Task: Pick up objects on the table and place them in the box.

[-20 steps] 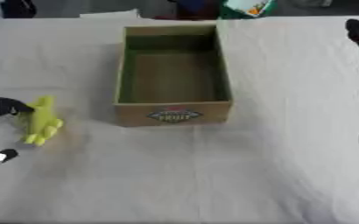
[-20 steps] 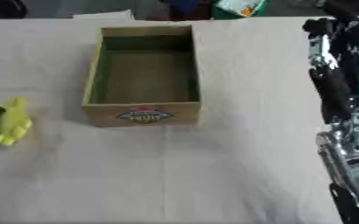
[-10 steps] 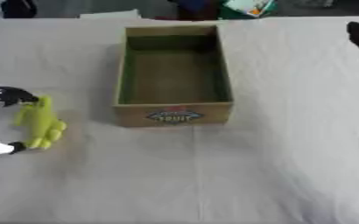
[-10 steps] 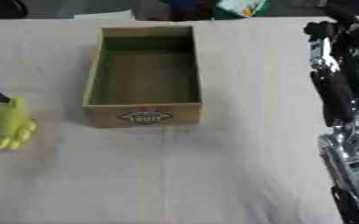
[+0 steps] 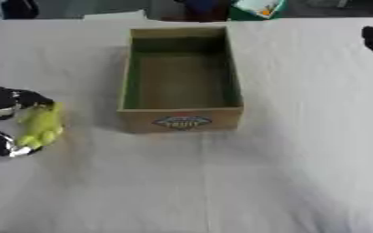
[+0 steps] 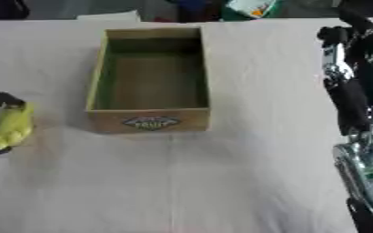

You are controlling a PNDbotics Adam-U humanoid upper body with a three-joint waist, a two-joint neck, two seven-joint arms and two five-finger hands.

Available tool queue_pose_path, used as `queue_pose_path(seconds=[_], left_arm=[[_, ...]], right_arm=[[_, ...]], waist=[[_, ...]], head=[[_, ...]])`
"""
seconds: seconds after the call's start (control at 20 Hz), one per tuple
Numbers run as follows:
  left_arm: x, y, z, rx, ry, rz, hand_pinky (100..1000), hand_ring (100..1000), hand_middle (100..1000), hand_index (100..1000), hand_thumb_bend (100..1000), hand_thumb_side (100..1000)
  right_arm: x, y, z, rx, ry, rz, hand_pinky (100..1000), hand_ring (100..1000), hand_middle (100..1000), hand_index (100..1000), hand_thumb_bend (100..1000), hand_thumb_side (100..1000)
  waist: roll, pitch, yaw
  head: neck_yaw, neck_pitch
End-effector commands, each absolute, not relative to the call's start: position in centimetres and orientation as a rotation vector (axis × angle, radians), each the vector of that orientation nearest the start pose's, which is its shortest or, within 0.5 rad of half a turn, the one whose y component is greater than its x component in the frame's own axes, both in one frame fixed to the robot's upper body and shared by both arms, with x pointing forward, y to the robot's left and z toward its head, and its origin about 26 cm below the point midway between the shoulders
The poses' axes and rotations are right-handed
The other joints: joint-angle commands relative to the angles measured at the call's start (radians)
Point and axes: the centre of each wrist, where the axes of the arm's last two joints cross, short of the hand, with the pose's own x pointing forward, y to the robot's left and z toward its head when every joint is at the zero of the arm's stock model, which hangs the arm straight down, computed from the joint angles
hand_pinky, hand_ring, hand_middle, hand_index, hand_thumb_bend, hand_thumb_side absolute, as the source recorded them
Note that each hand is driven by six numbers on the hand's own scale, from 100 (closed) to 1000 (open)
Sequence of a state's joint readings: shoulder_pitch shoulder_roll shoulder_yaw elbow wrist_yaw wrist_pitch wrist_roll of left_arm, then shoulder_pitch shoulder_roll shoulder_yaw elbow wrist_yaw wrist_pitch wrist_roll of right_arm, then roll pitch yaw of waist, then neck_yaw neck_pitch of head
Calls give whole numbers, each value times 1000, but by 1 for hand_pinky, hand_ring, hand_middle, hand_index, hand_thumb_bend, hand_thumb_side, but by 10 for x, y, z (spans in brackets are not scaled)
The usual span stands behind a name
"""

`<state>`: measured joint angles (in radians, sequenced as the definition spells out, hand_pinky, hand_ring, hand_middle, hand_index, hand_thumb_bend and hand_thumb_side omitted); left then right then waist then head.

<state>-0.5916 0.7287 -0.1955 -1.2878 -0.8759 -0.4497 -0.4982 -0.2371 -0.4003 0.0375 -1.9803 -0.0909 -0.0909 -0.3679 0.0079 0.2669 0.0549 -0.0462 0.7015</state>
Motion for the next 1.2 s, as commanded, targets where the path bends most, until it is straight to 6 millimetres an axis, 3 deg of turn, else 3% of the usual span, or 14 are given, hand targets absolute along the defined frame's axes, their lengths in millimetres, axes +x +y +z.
queue_pose_path(seconds=[0.05, 0.15, 0.3, 0.6, 0.85, 1.2], left_arm=[[402, 368, 190, 933, -1233, -1914, 578, 813, 823, 973, 155, 488], [402, 368, 188, 935, -1242, -1905, 565, 800, 815, 953, 100, 470], [402, 368, 188, 936, -1253, -1897, 534, 772, 784, 916, 100, 422], [400, 367, 198, 996, -1328, -1858, 402, 659, 710, 841, 100, 226], [397, 362, 213, 1099, -1465, -1784, 306, 563, 616, 770, 100, 320], [395, 348, 243, 1236, -1643, -1713, 253, 514, 570, 736, 100, 318]], right_arm=[[293, -269, 190, -259, -2346, 11, 884, 811, 598, 848, 100, 509], [293, -269, 190, -259, -2345, 10, 884, 811, 598, 849, 100, 508], [293, -269, 190, -259, -2345, 11, 884, 811, 598, 849, 100, 510], [293, -270, 189, -261, -2343, 10, 884, 811, 598, 849, 100, 513], [293, -270, 190, -262, -2346, 12, 884, 811, 598, 849, 100, 513], [295, -270, 195, -256, -2373, 27, 881, 809, 599, 847, 100, 535]], waist=[[0, -13, -1], [1, -13, -1], [1, -13, 0], [1, -16, 2], [1, -18, 6], [-2, -11, -3]], head=[[2, -10], [2, -9], [1, -9], [-2, -9], [-3, -9], [5, -17]])
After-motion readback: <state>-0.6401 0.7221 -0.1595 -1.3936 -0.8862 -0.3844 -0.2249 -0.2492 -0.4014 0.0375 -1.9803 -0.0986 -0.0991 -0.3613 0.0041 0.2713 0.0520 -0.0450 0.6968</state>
